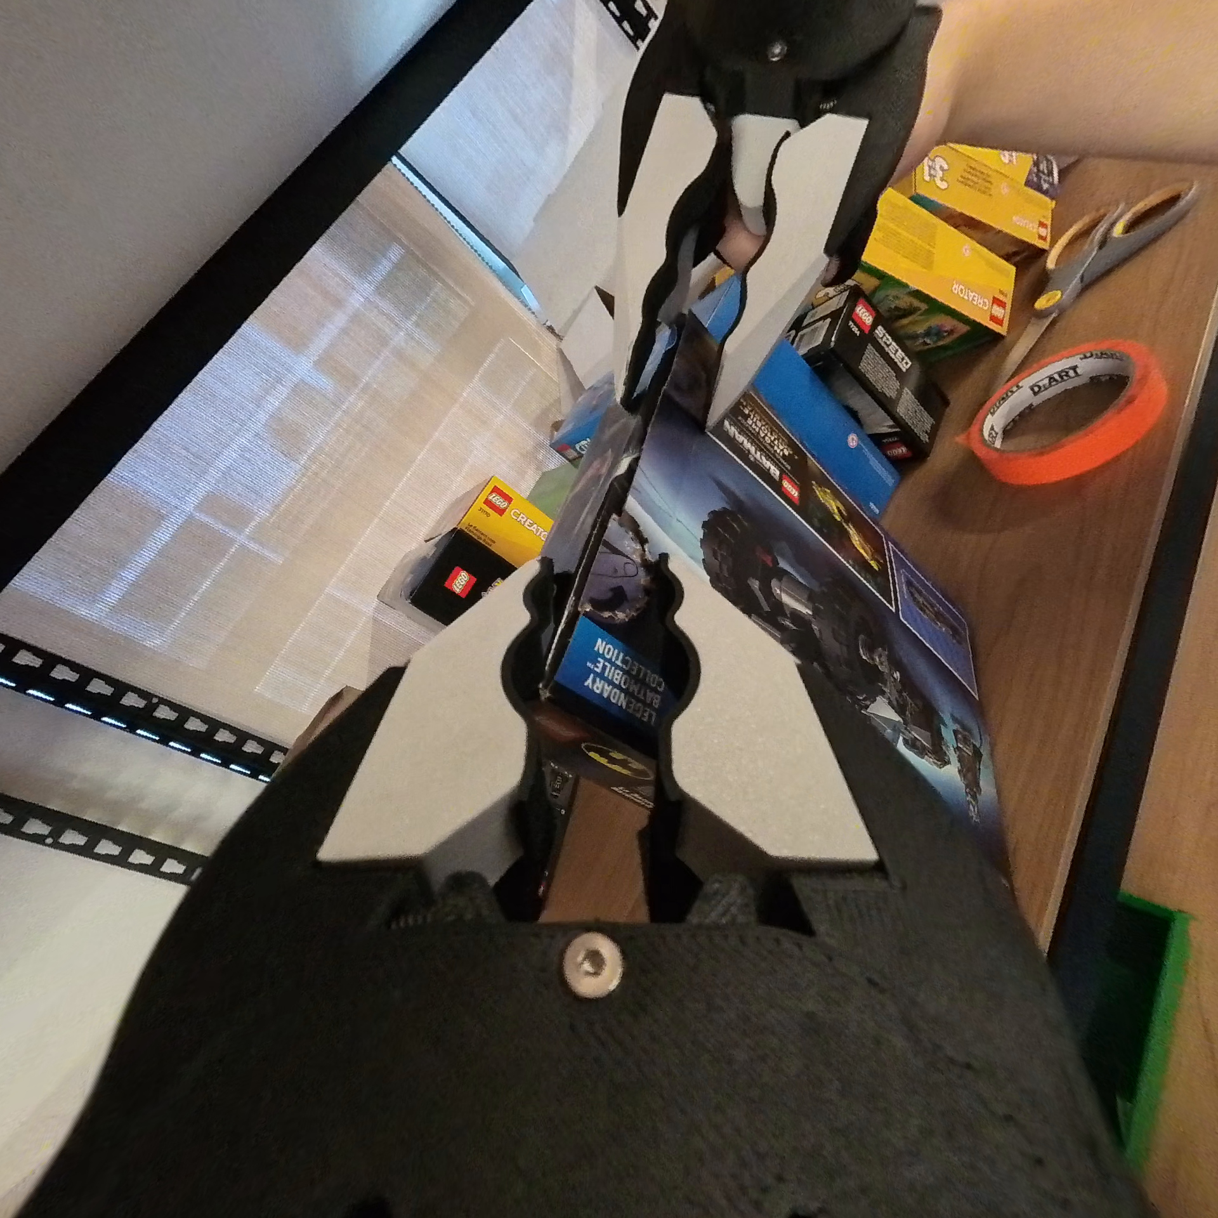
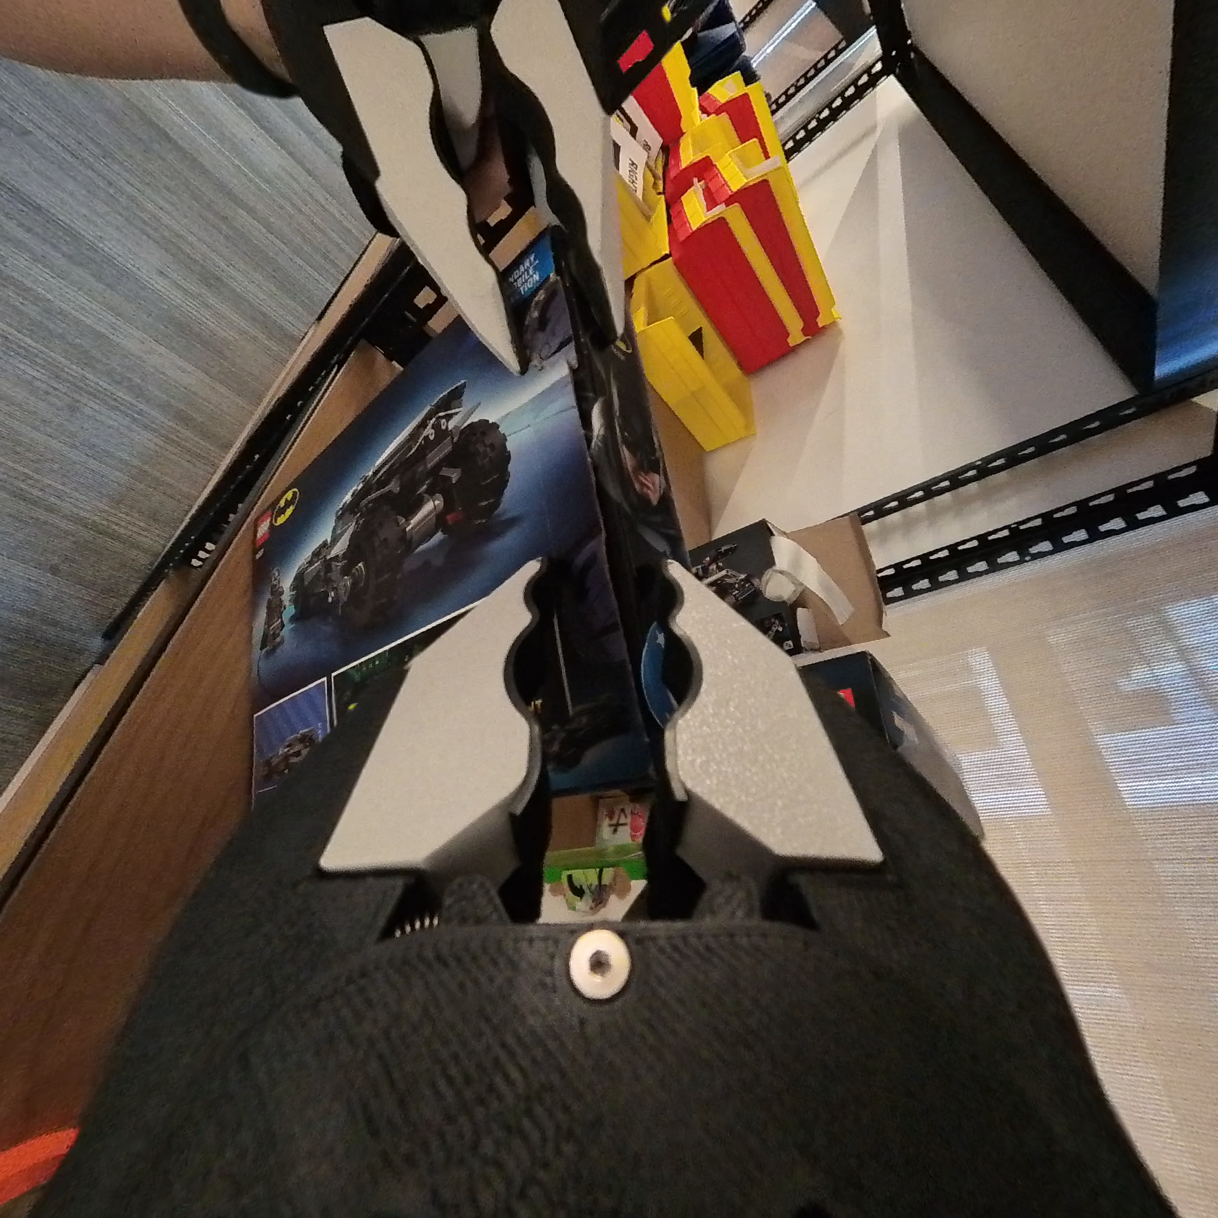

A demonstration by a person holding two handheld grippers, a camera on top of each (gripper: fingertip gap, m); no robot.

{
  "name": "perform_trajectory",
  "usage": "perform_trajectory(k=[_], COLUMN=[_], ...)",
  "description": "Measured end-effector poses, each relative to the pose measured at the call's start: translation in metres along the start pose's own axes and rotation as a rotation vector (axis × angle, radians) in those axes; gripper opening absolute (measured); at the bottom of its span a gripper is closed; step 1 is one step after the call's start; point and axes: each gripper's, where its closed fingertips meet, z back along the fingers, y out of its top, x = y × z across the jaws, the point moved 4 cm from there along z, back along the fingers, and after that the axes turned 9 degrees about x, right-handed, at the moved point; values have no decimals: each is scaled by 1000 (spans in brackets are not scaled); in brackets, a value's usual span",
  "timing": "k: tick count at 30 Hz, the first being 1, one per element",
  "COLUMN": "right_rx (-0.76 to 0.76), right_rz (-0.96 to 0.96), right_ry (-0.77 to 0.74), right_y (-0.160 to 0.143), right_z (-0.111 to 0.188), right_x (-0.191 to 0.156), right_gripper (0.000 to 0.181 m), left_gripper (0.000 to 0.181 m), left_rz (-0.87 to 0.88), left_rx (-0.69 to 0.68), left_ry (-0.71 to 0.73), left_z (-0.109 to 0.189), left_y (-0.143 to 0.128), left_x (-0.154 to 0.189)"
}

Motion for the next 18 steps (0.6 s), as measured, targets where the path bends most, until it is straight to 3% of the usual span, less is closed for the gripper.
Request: perform_trajectory(k=[4, 9, 13, 15, 18], right_rx=[-4, -14, 16, 35, 47], right_rz=[2, 8, 21, 32, 39], right_ry=[-6, -31, -22, -19, -20], right_y=[1, -1, -1, -1, -3], right_z=[1, 0, 2, 2, 1], right_x=[-1, 2, 1, 2, 4], right_gripper=[29, 28, 27, 25, 25], left_gripper=[29, 78, 100, 99, 68], left_rz=[26, 334, 553, 630, 641], left_rx=[46, 234, 194, 188, 179], left_ry=[53, 169, 128, 78, 1], left_z=[4, 33, 21, 11, 0], left_y=[2, 3, -32, -44, -58], left_x=[0, -13, -8, -3, 7])
